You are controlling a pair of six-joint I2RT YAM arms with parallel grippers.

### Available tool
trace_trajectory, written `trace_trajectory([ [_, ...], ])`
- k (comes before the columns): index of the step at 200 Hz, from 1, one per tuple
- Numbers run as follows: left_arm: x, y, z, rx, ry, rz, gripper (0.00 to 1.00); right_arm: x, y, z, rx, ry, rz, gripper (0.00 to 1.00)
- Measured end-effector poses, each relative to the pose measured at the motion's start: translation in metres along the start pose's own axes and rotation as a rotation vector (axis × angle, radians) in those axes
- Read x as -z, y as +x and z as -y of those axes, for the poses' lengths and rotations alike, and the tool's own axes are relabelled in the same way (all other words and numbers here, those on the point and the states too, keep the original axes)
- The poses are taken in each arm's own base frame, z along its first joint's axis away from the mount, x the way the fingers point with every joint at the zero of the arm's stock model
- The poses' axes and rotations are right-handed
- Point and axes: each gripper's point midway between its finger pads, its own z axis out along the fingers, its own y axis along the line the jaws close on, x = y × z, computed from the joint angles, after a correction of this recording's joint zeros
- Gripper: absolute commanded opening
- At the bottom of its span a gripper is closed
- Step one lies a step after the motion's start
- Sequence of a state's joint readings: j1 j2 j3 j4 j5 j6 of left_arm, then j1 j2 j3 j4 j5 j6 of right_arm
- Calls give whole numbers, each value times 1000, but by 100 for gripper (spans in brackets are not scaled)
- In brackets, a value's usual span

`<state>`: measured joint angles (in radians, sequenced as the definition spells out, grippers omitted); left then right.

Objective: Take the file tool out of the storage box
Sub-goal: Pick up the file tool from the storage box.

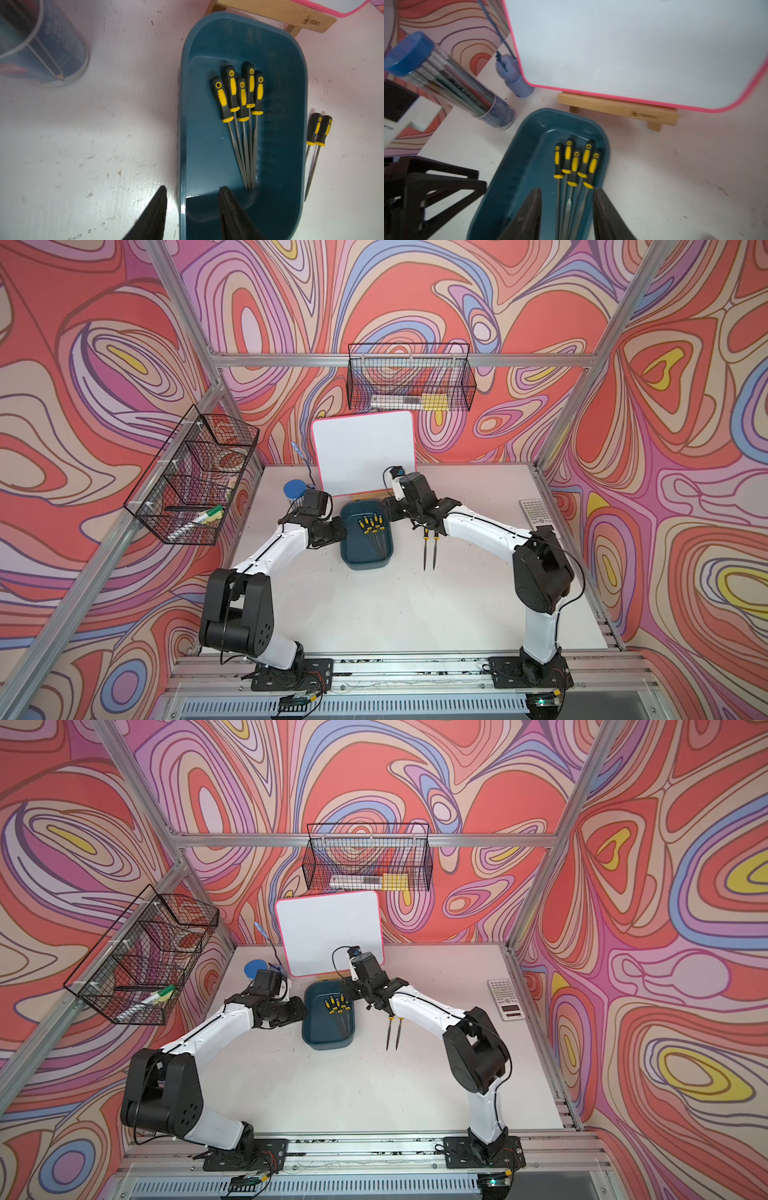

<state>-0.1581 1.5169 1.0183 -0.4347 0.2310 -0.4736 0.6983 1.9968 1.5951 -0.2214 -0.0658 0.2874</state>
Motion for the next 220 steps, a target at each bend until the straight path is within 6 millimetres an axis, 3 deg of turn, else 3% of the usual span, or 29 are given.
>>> trace_trajectory([
  [26, 7, -3, 1, 17, 17, 21, 46, -41, 22, -17, 39, -33, -81, 41],
  [70, 19, -13, -8, 63, 40, 66, 46, -96, 67, -3, 83, -2, -234, 40],
  [99, 20, -13, -7, 63, 46, 66, 47, -103, 76, -1, 107, -2, -272, 40],
  [162, 20, -12, -5, 60, 53, 61, 47, -110, 70, -9, 146, -14, -270, 39],
  [220, 19, -10, -7, 58, 48, 53, 47, -128, 84, -12, 161, -18, -300, 39],
])
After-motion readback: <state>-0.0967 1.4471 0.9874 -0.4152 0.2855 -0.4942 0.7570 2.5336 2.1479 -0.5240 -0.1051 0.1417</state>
